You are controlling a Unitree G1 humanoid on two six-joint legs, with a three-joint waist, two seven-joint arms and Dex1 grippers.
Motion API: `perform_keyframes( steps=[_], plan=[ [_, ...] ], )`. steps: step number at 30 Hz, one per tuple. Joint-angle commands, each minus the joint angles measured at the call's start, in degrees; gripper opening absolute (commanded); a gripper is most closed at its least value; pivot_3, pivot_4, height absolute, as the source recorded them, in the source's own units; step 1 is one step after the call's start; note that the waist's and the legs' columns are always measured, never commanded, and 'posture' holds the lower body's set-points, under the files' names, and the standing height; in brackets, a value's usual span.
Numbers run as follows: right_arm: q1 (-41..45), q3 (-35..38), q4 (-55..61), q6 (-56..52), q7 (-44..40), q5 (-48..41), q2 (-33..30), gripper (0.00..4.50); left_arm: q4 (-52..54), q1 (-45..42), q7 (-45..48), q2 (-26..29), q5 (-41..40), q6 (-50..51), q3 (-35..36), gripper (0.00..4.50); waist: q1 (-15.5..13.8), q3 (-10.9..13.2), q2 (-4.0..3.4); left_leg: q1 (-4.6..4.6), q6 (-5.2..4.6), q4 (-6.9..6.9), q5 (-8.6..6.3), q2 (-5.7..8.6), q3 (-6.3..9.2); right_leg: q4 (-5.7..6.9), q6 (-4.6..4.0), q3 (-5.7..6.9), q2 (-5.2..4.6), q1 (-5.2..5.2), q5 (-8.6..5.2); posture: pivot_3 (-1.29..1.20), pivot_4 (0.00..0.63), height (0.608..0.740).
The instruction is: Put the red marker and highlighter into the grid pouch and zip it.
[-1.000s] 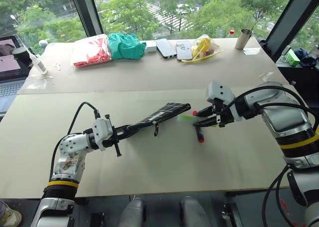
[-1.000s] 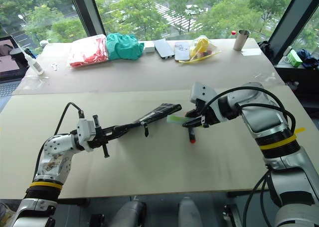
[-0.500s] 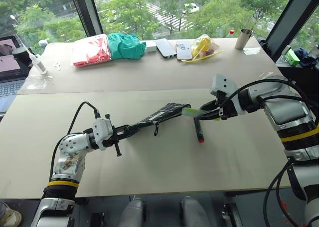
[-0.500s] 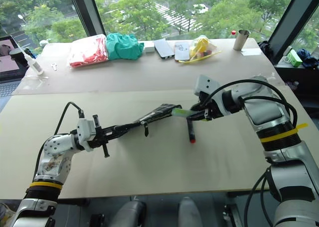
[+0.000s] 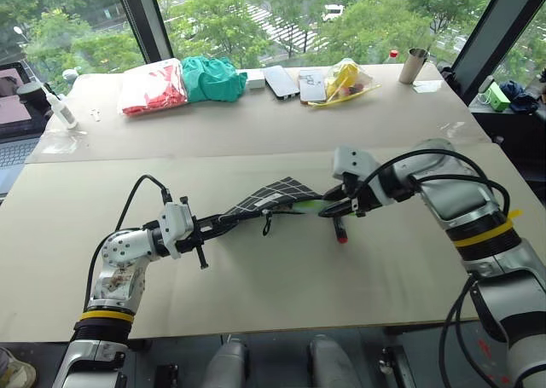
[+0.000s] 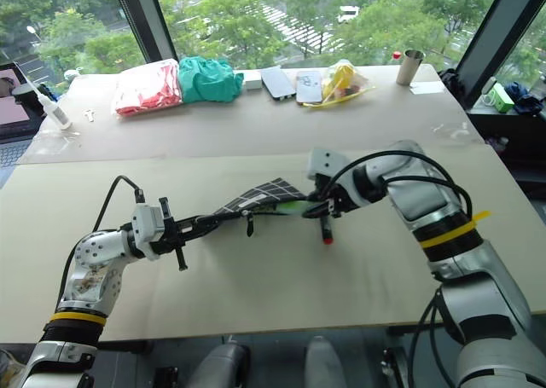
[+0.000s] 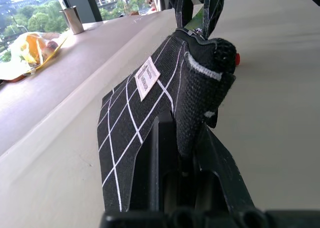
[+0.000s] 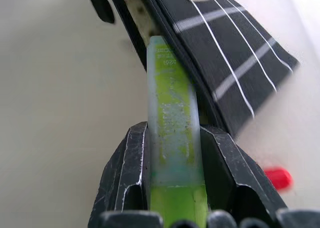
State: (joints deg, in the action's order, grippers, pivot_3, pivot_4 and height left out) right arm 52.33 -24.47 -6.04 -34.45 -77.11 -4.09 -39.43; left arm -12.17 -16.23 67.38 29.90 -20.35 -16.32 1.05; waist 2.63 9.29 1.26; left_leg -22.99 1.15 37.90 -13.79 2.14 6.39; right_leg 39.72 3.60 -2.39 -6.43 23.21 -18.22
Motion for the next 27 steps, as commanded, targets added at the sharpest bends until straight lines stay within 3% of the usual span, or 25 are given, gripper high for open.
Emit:
perform_keyframes(
  steps=[1, 8, 14, 22, 24, 27],
  plan=[
    [3.2, -0.3, 2.69, -0.19, -0.16, 0.72, 0.97, 1.04, 1.46, 0.03, 0.24, -0.12, -0.27, -0.84, -0.19, 0.0, -0.08, 0.0, 0.0, 0.0, 0.0, 0.0, 0.0, 0.01, 0.0, 0.0, 0.0, 0.0, -0.01, 0.0, 0.0, 0.0, 0.15, 0.74],
    [5.77, -3.09, 3.45, 4.16, 4.26, 6.23, 3.53, 1.04, 2.37, 1.05, 0.23, -0.38, -0.39, -0.54, -0.53, 0.0, -0.12, 0.0, 0.0, 0.01, 0.01, 0.0, 0.01, 0.02, 0.02, -0.01, 0.0, 0.0, -0.01, 0.0, 0.0, 0.0, 0.15, 0.74],
    [1.55, -7.79, 7.21, 14.13, 9.87, 14.43, 5.0, 1.04, 2.81, 1.18, 0.14, -0.65, -0.53, -0.18, -1.06, 0.0, -0.01, 0.0, 0.0, 0.01, 0.02, 0.0, 0.01, 0.0, 0.03, 0.05, 0.0, 0.02, 0.0, 0.05, 0.0, 0.0, 0.15, 0.74],
    [1.58, -7.17, 8.22, 17.64, 11.15, 16.11, 8.43, 1.04, 1.76, 0.33, 0.88, -0.79, -0.53, -0.4, -1.37, 0.0, -0.02, 0.0, 0.0, 0.02, 0.05, 0.0, 0.03, 0.01, 0.02, 0.04, 0.0, 0.01, 0.0, 0.02, 0.0, 0.0, 0.15, 0.74],
    [1.08, -4.97, 9.67, 14.38, 9.15, 12.71, 8.72, 2.04, 1.53, 0.06, 0.92, -0.97, -0.47, -0.47, -1.41, 0.0, -0.01, 0.0, 0.0, 0.02, 0.05, 0.0, 0.03, 0.01, 0.03, 0.04, 0.0, 0.02, 0.0, 0.03, 0.0, 0.0, 0.15, 0.74],
    [0.68, -3.27, 10.9, 12.34, 6.83, 10.48, 7.48, 2.91, 1.23, -0.21, 0.93, -1.24, -0.3, -0.56, -1.46, 0.0, -0.1, 0.0, 0.0, 0.01, 0.05, 0.0, 0.03, 0.01, 0.04, 0.04, 0.0, 0.02, 0.0, 0.01, 0.0, 0.0, 0.15, 0.74]
  ],
)
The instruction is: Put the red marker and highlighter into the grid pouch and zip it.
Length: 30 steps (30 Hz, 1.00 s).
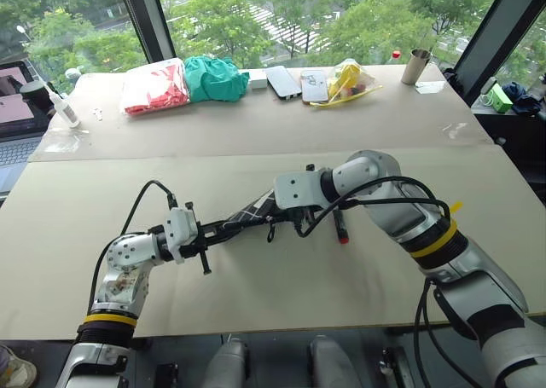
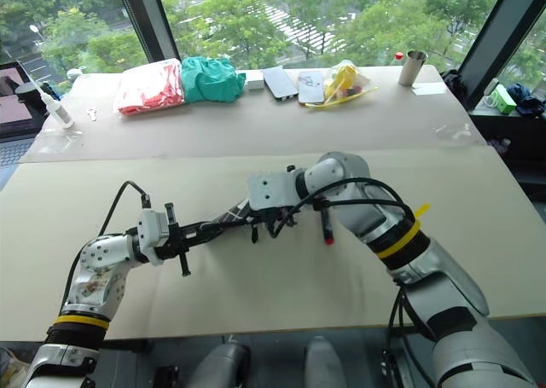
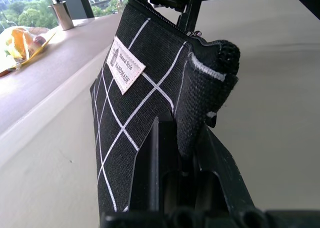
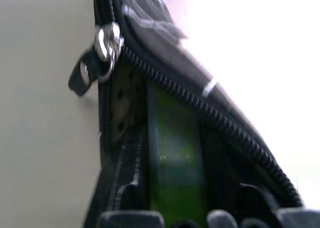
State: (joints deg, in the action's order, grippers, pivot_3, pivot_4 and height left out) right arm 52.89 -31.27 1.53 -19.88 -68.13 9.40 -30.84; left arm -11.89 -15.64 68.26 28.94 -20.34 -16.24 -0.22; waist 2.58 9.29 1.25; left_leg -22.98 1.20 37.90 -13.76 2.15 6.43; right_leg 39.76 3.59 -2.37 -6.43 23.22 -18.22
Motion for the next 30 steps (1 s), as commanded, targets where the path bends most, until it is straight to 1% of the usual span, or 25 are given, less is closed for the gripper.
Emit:
perform_keyframes(
  steps=[1, 3, 6, 8, 10, 12, 14, 16, 17, 20, 22, 25, 28, 30],
  plan=[
    [0.32, 4.3, 3.47, -4.33, -1.99, -3.07, -1.51, 3.33, 0.85, -0.85, 0.05, -0.38, -0.25, -0.69, -0.22, 0.0, -0.07, 0.0, 0.0, 0.0, 0.0, 0.0, 0.0, 0.01, 0.0, -0.01, 0.0, 0.0, -0.01, -0.01, 0.0, 0.0, 0.15, 0.74],
    [0.99, 6.69, 4.28, -12.62, -3.66, -6.26, -2.12, 4.0, 0.77, -0.9, 0.09, -0.47, -0.22, -0.72, -0.23, 0.0, -0.08, 0.0, 0.0, 0.01, 0.0, 0.0, 0.0, 0.01, 0.0, -0.01, 0.0, 0.0, 0.0, -0.02, 0.0, 0.0, 0.15, 0.74],
    [2.04, 10.52, 3.67, -18.38, -4.06, -9.25, -3.37, 4.0, 0.62, -0.95, 0.08, -0.55, -0.18, -0.85, -0.15, 0.0, -0.09, 0.0, 0.0, 0.01, 0.0, 0.0, 0.0, 0.01, 0.01, 0.0, 0.0, 0.0, 0.0, -0.02, 0.0, 0.0, 0.15, 0.74],
    [2.19, 13.35, 2.68, -18.24, -5.58, -11.08, -6.57, 4.0, 0.54, -0.98, 0.05, -0.62, -0.18, -0.89, -0.13, 0.0, -0.1, 0.0, 0.0, 0.01, -0.01, 0.0, 0.0, 0.01, 0.01, -0.01, 0.0, 0.0, 0.0, -0.02, 0.0, 0.0, 0.15, 0.74],
    [1.55, 18.39, 2.6, -19.4, -8.26, -15.96, -9.78, 4.0, 0.51, -0.99, 0.03, -0.63, -0.13, -0.9, -0.11, 0.0, -0.31, 0.0, 0.0, 0.0, -0.01, 0.0, 0.0, 0.02, 0.01, -0.02, 0.0, 0.01, -0.01, -0.03, 0.0, 0.0, 0.15, 0.74],
    [-1.16, 25.07, 4.07, -23.17, -11.66, -22.98, -13.32, 4.0, 0.56, -0.98, -0.08, -0.49, -0.16, -0.86, 0.1, 0.0, -0.36, 0.0, 0.0, -0.01, -0.02, 0.0, -0.01, 0.02, -0.01, -0.05, 0.0, 0.0, -0.02, -0.03, 0.0, 0.0, 0.15, 0.74],
    [-5.39, 27.63, 4.54, -23.94, -11.4, -24.35, -16.73, 4.0, 0.68, -0.88, -0.35, -0.31, -0.17, -0.81, 0.39, 0.0, -0.66, 0.0, 0.01, -0.03, -0.04, 0.0, -0.02, 0.02, 0.0, -0.08, 0.0, 0.02, -0.01, -0.07, 0.0, 0.0, 0.15, 0.74],
    [-8.3, 28.37, 4.26, -24.0, -8.74, -23.95, -18.14, 4.0, 0.81, -0.75, -0.55, -0.22, -0.19, -0.78, 0.59, 0.0, -0.7, 0.0, 0.01, 0.01, -0.07, 0.0, -0.04, 0.01, -0.03, -0.12, 0.0, 0.02, -0.01, -0.13, 0.0, 0.0, 0.15, 0.74],
    [-9.68, 28.7, 2.56, -25.33, -3.33, -21.66, -17.22, 4.0, 0.97, -0.53, -0.72, -0.09, -0.23, -0.7, 0.78, 0.0, -0.6, 0.0, 0.01, 0.02, -0.08, 0.0, -0.04, 0.01, -0.04, -0.12, 0.0, 0.01, -0.01, -0.13, 0.0, 0.0, 0.15, 0.74],
    [-12.02, 28.63, 1.64, -34.13, 8.15, -18.91, -13.3, 4.0, 1.48, 0.22, -0.78, 0.31, -0.48, -0.59, 1.17, 0.0, 0.19, 0.0, 0.01, 0.12, -0.08, 0.0, -0.04, -0.03, -0.16, 0.02, 0.0, -0.08, 0.0, -0.09, 0.0, 0.0, 0.15, 0.74],
    [-14.65, 26.97, 5.59, -37.81, 12.75, -18.55, -10.4, 4.0, 1.66, 0.51, -0.82, 0.48, -0.57, -0.52, 1.29, 0.0, 0.14, 0.0, 0.0, 0.11, -0.07, -0.01, -0.04, -0.07, -0.18, 0.11, -0.01, -0.09, 0.02, -0.03, 0.0, 0.0, 0.15, 0.74],
    [-15.96, 25.38, 9.06, -41.5, 17.93, -18.39, -6.88, 4.0, 1.77, 0.59, -0.93, 0.55, -0.58, -0.37, 1.28, 0.0, 0.13, 0.0, 0.0, 0.06, -0.07, -0.02, -0.04, -0.07, -0.14, 0.11, -0.01, -0.06, 0.01, 0.01, 0.0, 0.0, 0.15, 0.74],
    [-15.27, 23.45, 8.9, -42.66, 21.48, -16.74, -6.9, 4.0, 1.64, 0.37, -0.97, 0.55, -0.55, -0.39, 1.22, 0.0, -0.08, 0.0, 0.0, 0.02, -0.07, -0.01, -0.04, 0.01, -0.15, 0.04, 0.0, -0.08, -0.05, 0.01, 0.0, 0.0, 0.15, 0.74],
    [-14.56, 23.83, 8.56, -44.58, 22.8, -17.5, -6.88, 4.0, 1.39, 0.03, -1.1, 0.52, -0.53, -0.43, 1.3, 0.0, -0.5, 0.0, 0.0, 0.02, -0.06, 0.0, -0.03, 0.05, -0.12, -0.02, 0.0, -0.05, -0.07, -0.06, 0.01, 0.0, 0.15, 0.74]
  ],
)
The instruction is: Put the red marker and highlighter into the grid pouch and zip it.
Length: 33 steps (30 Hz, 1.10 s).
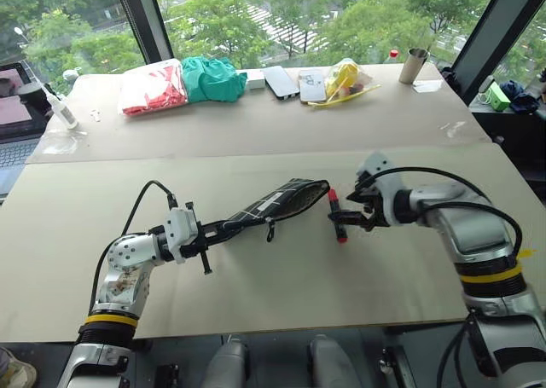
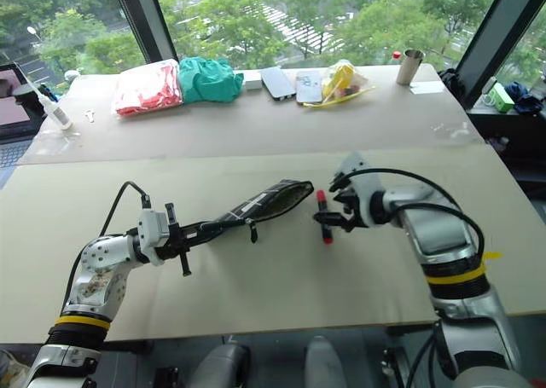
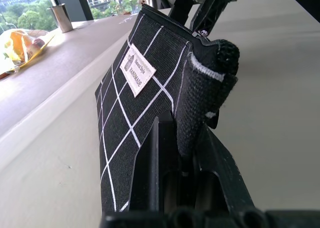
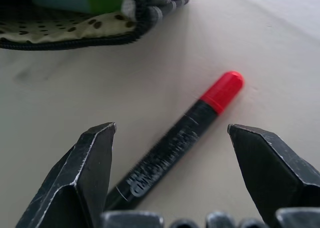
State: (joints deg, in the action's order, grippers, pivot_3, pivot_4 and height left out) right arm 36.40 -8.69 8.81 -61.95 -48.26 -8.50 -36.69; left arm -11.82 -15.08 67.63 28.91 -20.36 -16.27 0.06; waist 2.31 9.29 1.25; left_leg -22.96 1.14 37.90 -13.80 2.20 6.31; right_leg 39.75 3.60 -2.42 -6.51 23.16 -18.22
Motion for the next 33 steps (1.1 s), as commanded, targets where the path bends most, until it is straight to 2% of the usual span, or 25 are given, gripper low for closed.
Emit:
perform_keyframes(
  steps=[1, 6, 14, 19, 25, 27, 30, 33],
  plan=[
    [1.97, 1.14, 1.46, -3.63, 3.49, 0.07, -0.72, 4.0, 1.21, -0.64, -0.66, 0.51, -0.48, -0.45, 1.1, 0.0, -0.33, 0.0, 0.0, -0.01, 0.01, 0.0, 0.0, 0.02, 0.01, -0.02, 0.0, 0.01, -0.01, 0.0, 0.0, 0.0, 0.15, 0.74],
    [0.25, -3.88, 1.92, -3.85, 7.39, 2.23, -0.38, 4.0, 1.52, -0.38, -1.16, 0.37, -0.4, -0.47, 1.0, 0.0, -0.02, 0.0, 0.0, 0.02, 0.01, 0.0, 0.0, -0.01, 0.01, -0.03, 0.01, 0.01, 0.01, -0.01, 0.0, 0.0, 0.15, 0.74],
    [-2.98, -4.21, 0.74, -6.65, 12.31, 1.5, 3.21, 4.0, 1.6, -0.2, -2.01, 0.4, -0.43, -0.57, 1.23, 0.0, 0.17, -0.01, 0.01, 0.08, 0.0, 0.0, 0.0, -0.04, 0.01, 0.0, 0.01, 0.0, 0.05, -0.06, 0.0, 0.0, 0.15, 0.74],
    [-5.0, -3.91, -0.41, -3.39, 13.75, 2.2, 2.41, 2.62, 1.72, -0.06, -2.27, 0.5, -0.45, -0.68, 1.19, 0.0, 0.15, -0.06, 0.07, 0.2, 0.0, 0.0, 0.0, -0.05, 0.01, -0.01, 0.01, 0.01, 0.06, -0.19, 0.0, 0.0, 0.15, 0.74],
    [-2.92, -2.67, -1.86, 0.01, 11.26, 1.26, -0.19, 0.51, 1.6, -0.1, -2.31, 0.58, -0.38, -0.83, 1.24, 0.0, -0.52, -0.05, 0.07, 0.67, -0.04, -0.03, -0.02, -0.04, 0.06, -0.37, 0.01, 0.07, 0.06, -0.87, 0.0, 0.0, 0.15, 0.74],
    [-1.9, -2.24, -2.93, 1.47, 10.54, 1.2, -1.4, 0.48, 1.58, -0.12, -2.3, 0.55, -0.37, -0.83, 1.2, 0.0, -0.75, -0.05, 0.07, 0.64, -0.04, -0.03, -0.03, -0.03, 0.06, -0.48, 0.03, 0.06, 0.06, -0.89, 0.01, 0.0, 0.15, 0.74],
    [-1.25, -2.41, -0.55, 8.08, 4.51, -0.24, -5.45, 0.47, 1.51, -0.16, -2.22, 0.55, -0.41, -0.77, 1.17, 0.0, -0.93, -0.03, 0.04, 0.59, -0.09, -0.04, -0.06, -0.03, 0.05, -0.54, 0.05, 0.05, 0.06, -0.86, 0.02, 0.0, 0.15, 0.74],
    [-1.58, -4.24, 4.59, 16.94, -4.13, 0.18, -13.01, 0.47, 1.33, -0.29, -1.99, 0.64, -0.47, -0.7, 1.14, 0.0, -0.87, 0.0, 0.0, 0.51, -0.2, -0.05, -0.12, -0.03, 0.02, -0.58, 0.05, 0.05, 0.05, -0.77, 0.03, 0.0, 0.15, 0.74]
  ],
)
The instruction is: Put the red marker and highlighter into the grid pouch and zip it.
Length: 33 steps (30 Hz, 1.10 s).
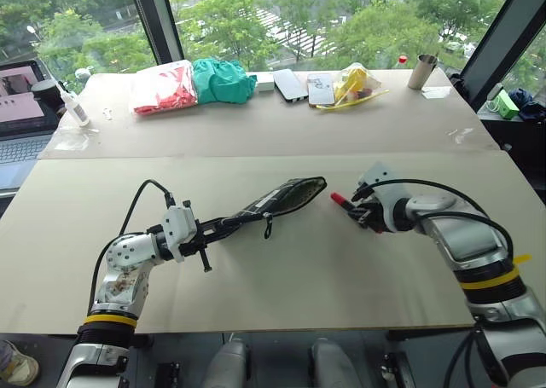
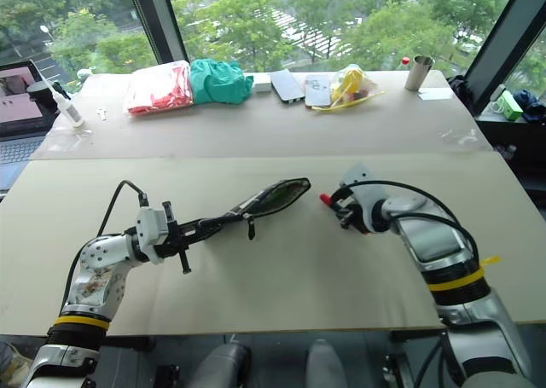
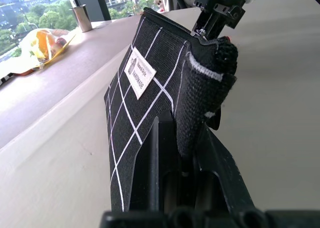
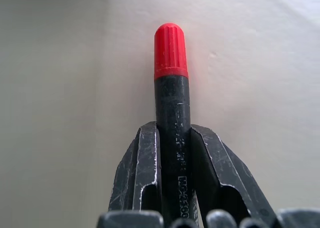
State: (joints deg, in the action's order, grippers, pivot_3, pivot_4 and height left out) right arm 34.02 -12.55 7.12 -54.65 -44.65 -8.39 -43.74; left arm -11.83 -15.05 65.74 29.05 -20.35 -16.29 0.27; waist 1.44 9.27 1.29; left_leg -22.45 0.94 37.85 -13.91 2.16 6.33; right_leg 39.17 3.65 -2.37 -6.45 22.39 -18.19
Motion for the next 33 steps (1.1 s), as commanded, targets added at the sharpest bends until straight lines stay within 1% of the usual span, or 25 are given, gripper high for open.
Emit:
perform_keyframes(
  steps=[1, 2, 4, 6, 9, 11, 15, 22, 28, 33],
  plan=[
    [0.85, -1.6, 6.38, 16.81, -10.03, 2.95, -9.48, 0.47, 1.25, -0.41, 0.01, 0.53, -0.48, -0.66, 0.89, 0.0, 0.01, 0.03, -0.05, -0.03, -0.02, -0.02, -0.01, 0.0, -0.01, -0.04, 0.0, 0.0, 0.0, 0.02, 0.0, 0.0, 0.15, 0.74],
    [0.92, -2.38, 6.04, 22.11, -11.39, 5.08, -11.72, 0.47, 1.15, -0.5, 0.09, 0.54, -0.48, -0.65, 0.86, 0.0, 0.03, 0.03, -0.05, -0.03, -0.04, -0.02, -0.03, -0.01, -0.01, -0.06, 0.0, 0.01, 0.01, 0.02, 0.0, 0.0, 0.15, 0.74],
    [2.21, -3.51, 5.24, 29.08, -13.96, 7.39, -14.46, 0.47, 0.8, -0.72, 0.31, 0.56, -0.49, -0.72, 0.79, 0.0, 0.13, 0.03, -0.05, -0.01, -0.05, -0.03, -0.04, -0.02, -0.04, -0.14, 0.01, 0.03, 0.01, -0.03, 0.0, 0.0, 0.15, 0.74],
    [5.57, -3.88, 5.15, 32.79, -16.55, 7.88, -14.4, 0.47, 0.4, -1.01, 0.57, 0.57, -0.49, -0.85, 0.73, 0.0, 0.56, 0.04, -0.05, 0.0, -0.05, -0.03, -0.04, -0.03, -0.06, -0.15, 0.02, 0.01, 0.01, -0.02, 0.01, 0.0, 0.15, 0.74],
    [10.31, -4.58, 5.47, 33.29, -18.55, 7.88, -11.63, 0.47, 0.24, -1.25, 0.77, 0.54, -0.48, -0.88, 0.65, 0.0, 1.22, 0.04, -0.04, 0.01, -0.05, -0.04, -0.03, -0.11, -0.09, -0.14, 0.02, 0.0, 0.06, -0.01, 0.01, 0.0, 0.15, 0.74],
    [12.95, -6.16, 4.96, 34.71, -18.92, 9.83, -9.56, 0.47, 0.26, -1.43, 0.85, 0.47, -0.47, -0.81, 0.56, 0.0, 1.23, 0.04, -0.04, 0.01, -0.05, -0.06, -0.04, -0.13, -0.07, -0.13, 0.02, 0.0, 0.07, 0.0, 0.01, 0.0, 0.15, 0.74],
    [15.53, -8.05, 3.45, 38.49, -19.49, 13.54, -7.46, 0.47, 0.27, -1.34, 1.06, 0.38, -0.42, -0.95, 0.47, 0.0, 0.77, 0.04, -0.04, -0.04, -0.06, -0.06, -0.06, -0.07, -0.04, -0.16, 0.02, 0.02, 0.02, 0.01, 0.01, 0.0, 0.15, 0.74],
    [16.52, -8.13, 3.61, 43.37, -22.41, 16.03, -7.69, 0.47, 0.57, -1.17, 1.16, 0.3, -0.43, -0.93, 0.41, 0.0, 0.55, 0.04, -0.04, -0.16, -0.04, -0.01, -0.05, -0.02, -0.04, -0.17, 0.1, 0.0, -0.02, 0.13, 0.06, 0.0, 0.15, 0.74],
    [16.35, -5.03, 1.53, 46.14, -24.4, 15.23, -9.62, 0.47, 0.87, -1.07, 1.21, 0.42, -0.5, -0.73, 0.52, 0.0, 0.65, 0.04, -0.05, -0.17, -0.04, -0.01, -0.05, -0.02, -0.05, -0.17, 0.1, -0.01, -0.02, 0.15, 0.06, 0.0, 0.15, 0.74],
    [15.66, -6.5, 1.61, 46.28, -24.19, 17.04, -7.99, 0.47, 0.85, -1.42, 1.27, 0.56, -0.55, -0.48, 0.58, 0.0, 0.8, 0.04, -0.05, -0.17, -0.04, -0.01, -0.05, -0.03, -0.05, -0.16, 0.1, 0.0, -0.01, 0.16, 0.06, 0.0, 0.15, 0.74]
  ],
)
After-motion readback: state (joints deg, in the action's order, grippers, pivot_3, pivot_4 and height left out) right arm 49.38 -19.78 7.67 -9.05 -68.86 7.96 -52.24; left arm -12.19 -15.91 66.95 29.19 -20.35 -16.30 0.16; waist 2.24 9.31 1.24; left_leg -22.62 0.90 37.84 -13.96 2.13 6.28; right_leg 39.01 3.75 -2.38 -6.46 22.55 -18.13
